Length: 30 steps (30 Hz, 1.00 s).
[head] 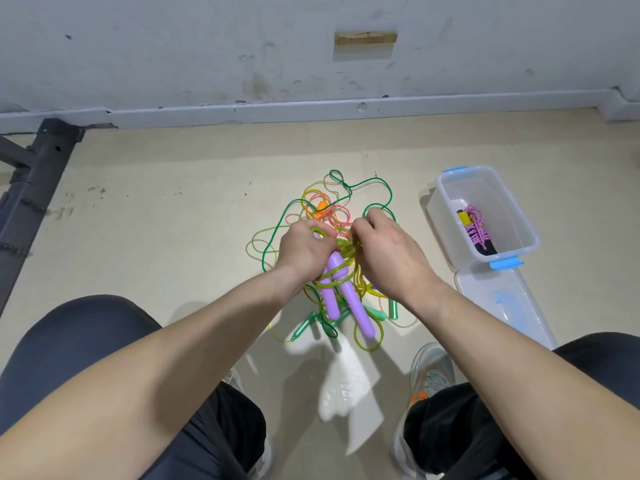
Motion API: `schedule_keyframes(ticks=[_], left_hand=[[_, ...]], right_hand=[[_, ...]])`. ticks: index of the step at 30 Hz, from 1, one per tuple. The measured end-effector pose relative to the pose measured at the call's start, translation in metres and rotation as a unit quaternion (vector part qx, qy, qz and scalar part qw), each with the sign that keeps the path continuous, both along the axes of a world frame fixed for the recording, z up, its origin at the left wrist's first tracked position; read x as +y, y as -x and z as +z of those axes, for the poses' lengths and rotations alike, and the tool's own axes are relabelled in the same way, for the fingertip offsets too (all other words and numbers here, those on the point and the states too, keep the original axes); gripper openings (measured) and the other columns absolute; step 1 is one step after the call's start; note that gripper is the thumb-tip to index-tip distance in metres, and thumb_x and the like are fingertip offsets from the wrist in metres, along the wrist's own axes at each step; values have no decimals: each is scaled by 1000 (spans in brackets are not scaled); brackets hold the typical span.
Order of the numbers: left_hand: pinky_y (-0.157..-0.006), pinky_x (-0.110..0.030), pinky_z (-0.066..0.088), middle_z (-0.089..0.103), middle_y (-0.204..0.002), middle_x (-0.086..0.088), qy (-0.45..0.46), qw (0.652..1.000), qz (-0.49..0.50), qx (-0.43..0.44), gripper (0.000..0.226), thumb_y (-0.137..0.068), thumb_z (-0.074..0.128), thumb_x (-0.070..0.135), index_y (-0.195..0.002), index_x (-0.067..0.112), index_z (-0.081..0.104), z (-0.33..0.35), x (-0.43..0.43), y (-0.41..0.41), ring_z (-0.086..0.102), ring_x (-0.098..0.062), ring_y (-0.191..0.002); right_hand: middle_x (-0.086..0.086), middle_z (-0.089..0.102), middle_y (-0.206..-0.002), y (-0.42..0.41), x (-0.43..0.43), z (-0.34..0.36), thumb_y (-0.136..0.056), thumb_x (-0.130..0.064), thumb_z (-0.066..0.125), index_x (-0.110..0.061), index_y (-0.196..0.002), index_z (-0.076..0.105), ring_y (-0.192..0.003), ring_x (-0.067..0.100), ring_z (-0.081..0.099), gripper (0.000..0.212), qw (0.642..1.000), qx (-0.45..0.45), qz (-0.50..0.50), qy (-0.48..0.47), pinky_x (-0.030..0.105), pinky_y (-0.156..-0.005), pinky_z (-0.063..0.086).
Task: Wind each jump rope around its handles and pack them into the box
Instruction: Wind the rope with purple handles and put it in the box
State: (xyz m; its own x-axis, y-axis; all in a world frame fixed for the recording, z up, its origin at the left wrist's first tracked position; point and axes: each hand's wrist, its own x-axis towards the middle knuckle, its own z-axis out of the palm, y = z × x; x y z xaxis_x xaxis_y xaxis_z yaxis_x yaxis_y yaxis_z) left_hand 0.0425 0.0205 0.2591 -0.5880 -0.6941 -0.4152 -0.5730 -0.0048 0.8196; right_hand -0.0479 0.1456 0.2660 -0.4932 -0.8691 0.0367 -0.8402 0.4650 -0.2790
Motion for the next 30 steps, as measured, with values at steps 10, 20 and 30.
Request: schedule_keyframes(ticks=[10,20,30], left_hand=[[-71,-36,57,75,-78,-9,26,997,-69,23,10,-85,67,17,-88,25,72,6,-4,1,70,-26,-71],[-53,-28,42,62,-61,2,144,968,-201,-51,17,-88,58,18,-88,32,68,-1,2,-6,51,-13,-49],[-63,-32,55,71,-75,-3,174,973,-152,-25,16,-87,59,18,-89,29,70,-2,-20,-2,66,-24,-67]], right_hand=[[2,71,-76,15,3,0,-87,-12,76,-21,-84,69,-71,8,62,12,879,-423,-126,180,29,-71,49],[-8,52,-55,19,6,11,-77,-23,72,-25,-82,72,-53,6,46,5,983,-184,-8,-18,32,-59,42],[-11,54,-61,27,8,10,-74,-10,77,-22,-108,63,-55,9,49,39,859,-490,-107,104,28,-57,39]])
